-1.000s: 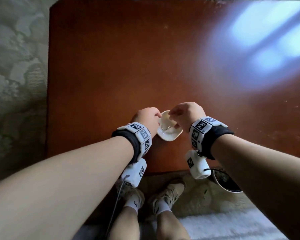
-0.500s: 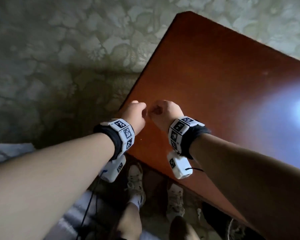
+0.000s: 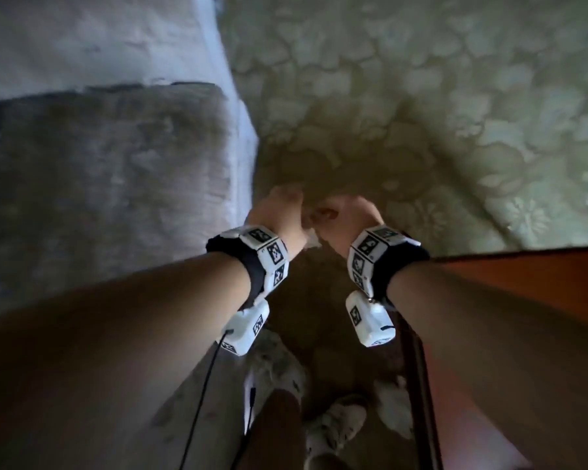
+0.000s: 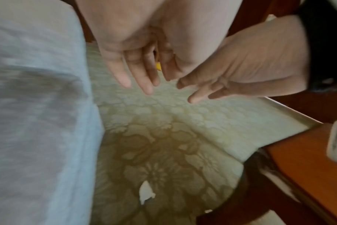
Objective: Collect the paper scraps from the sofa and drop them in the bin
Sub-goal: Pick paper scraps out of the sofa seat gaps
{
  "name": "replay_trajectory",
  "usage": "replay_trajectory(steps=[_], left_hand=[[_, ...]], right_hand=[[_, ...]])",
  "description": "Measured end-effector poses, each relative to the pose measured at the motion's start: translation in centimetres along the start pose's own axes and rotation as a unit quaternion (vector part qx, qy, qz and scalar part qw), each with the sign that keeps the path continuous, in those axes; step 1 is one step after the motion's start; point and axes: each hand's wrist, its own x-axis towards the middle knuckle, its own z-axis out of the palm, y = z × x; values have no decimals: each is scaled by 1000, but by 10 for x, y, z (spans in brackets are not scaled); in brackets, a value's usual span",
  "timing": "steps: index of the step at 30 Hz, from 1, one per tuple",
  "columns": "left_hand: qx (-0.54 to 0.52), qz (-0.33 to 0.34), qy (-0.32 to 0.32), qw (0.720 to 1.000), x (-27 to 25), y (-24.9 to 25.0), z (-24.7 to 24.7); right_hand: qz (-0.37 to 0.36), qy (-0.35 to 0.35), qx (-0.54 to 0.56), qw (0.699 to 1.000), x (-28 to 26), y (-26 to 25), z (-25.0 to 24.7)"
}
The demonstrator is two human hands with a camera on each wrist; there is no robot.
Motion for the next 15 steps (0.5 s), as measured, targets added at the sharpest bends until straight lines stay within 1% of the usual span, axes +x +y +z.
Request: replay_trajectory(steps=[3, 6, 8, 10, 13, 15], left_hand=[[-43, -86, 54, 994, -17, -81, -17], [-85, -193, 73, 975, -32, -154, -32], [-129, -264, 66, 953, -57, -200, -38], [-163, -312, 70, 934, -73, -243, -42], [-203, -397, 89, 891, -109, -296, -38], [-233, -445, 113, 857, -138, -322, -29]], right_hand=[[-54, -25, 6, 998, 28, -59, 35], [-108, -78, -43, 990, 56, -116, 66], [-130, -124, -59, 982, 64, -152, 91], [-143, -157, -79, 974, 69, -189, 114], [-204, -217, -138, 944, 67, -234, 158], [-241, -265, -154, 921, 58, -264, 191]])
